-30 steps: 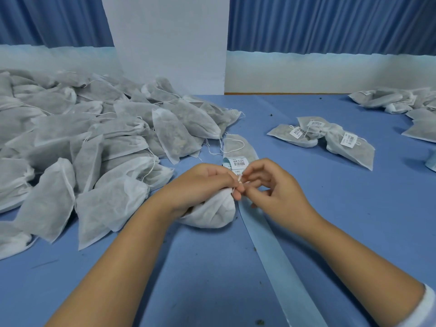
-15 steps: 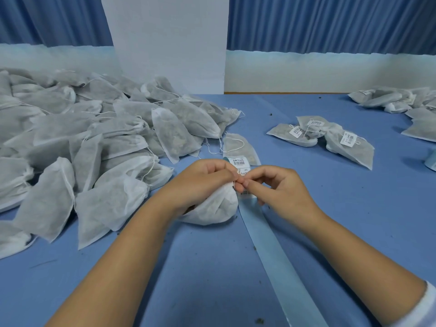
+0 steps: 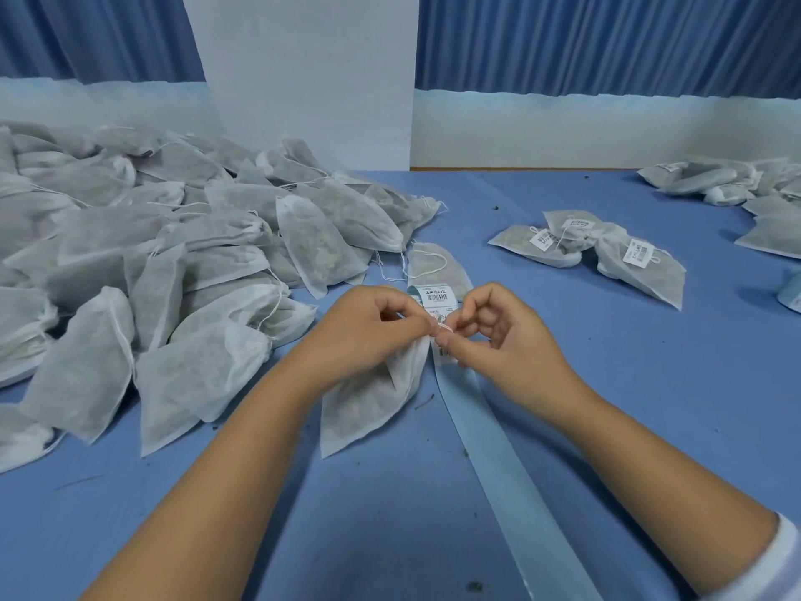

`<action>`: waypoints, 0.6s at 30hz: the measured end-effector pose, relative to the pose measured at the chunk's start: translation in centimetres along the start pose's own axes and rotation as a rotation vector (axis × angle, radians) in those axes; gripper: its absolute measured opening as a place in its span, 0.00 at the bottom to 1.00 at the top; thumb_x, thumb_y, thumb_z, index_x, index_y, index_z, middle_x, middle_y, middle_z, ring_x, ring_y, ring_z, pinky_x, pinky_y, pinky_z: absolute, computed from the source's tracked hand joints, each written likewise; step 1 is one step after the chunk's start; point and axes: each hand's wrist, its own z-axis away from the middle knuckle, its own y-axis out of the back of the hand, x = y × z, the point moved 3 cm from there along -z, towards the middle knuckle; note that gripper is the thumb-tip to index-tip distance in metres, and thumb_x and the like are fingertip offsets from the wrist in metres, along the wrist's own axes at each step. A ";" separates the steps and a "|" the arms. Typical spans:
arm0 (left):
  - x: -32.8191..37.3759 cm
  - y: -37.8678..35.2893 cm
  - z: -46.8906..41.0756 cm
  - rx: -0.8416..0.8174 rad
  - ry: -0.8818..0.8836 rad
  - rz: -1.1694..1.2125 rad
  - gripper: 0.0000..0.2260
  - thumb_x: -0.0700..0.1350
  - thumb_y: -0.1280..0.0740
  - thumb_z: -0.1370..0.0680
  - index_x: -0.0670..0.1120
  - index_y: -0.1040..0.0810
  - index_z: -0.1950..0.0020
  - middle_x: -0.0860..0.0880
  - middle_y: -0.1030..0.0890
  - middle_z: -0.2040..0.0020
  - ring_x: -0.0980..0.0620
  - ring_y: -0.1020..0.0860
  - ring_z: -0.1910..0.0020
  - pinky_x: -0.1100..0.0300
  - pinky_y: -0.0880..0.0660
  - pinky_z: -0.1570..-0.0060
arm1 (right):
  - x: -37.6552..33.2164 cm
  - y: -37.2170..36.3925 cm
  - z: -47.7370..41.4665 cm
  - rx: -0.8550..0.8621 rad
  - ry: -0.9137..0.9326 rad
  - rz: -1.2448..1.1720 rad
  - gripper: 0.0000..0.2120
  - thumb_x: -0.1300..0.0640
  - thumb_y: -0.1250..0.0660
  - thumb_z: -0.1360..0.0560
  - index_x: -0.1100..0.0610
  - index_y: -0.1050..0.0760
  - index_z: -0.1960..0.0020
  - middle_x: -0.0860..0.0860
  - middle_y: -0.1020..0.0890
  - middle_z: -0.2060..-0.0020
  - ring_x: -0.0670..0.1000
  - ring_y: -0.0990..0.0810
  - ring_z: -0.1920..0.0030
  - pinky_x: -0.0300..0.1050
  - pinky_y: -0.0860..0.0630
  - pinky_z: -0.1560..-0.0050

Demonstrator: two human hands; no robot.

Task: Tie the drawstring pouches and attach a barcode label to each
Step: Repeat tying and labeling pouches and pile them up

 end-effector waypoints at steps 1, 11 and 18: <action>0.0 0.0 0.0 0.002 0.011 -0.012 0.05 0.41 0.29 0.25 0.46 0.14 0.59 0.44 0.17 0.54 0.56 0.28 0.64 0.63 0.32 0.61 | 0.1 0.1 0.0 0.008 0.017 0.032 0.12 0.66 0.26 0.28 0.54 0.27 0.55 0.50 0.19 0.61 0.48 0.22 0.62 0.41 0.25 0.62; -0.1 0.1 0.0 -0.005 -0.042 -0.154 0.04 0.44 0.27 0.26 0.49 0.14 0.60 0.48 0.17 0.58 0.49 0.24 0.63 0.57 0.27 0.58 | 0.1 0.0 -0.1 0.006 0.048 0.303 0.10 0.64 0.28 0.26 0.49 0.19 0.59 0.47 0.18 0.63 0.44 0.23 0.63 0.38 0.27 0.58; -0.3 0.2 0.1 0.002 -0.037 -0.022 0.04 0.41 0.28 0.24 0.47 0.14 0.57 0.50 0.15 0.60 0.61 0.24 0.63 0.72 0.30 0.61 | 0.0 0.1 -0.3 -0.088 -0.184 -0.049 0.09 0.65 0.33 0.23 0.55 0.17 0.58 0.47 0.17 0.65 0.43 0.21 0.64 0.35 0.25 0.63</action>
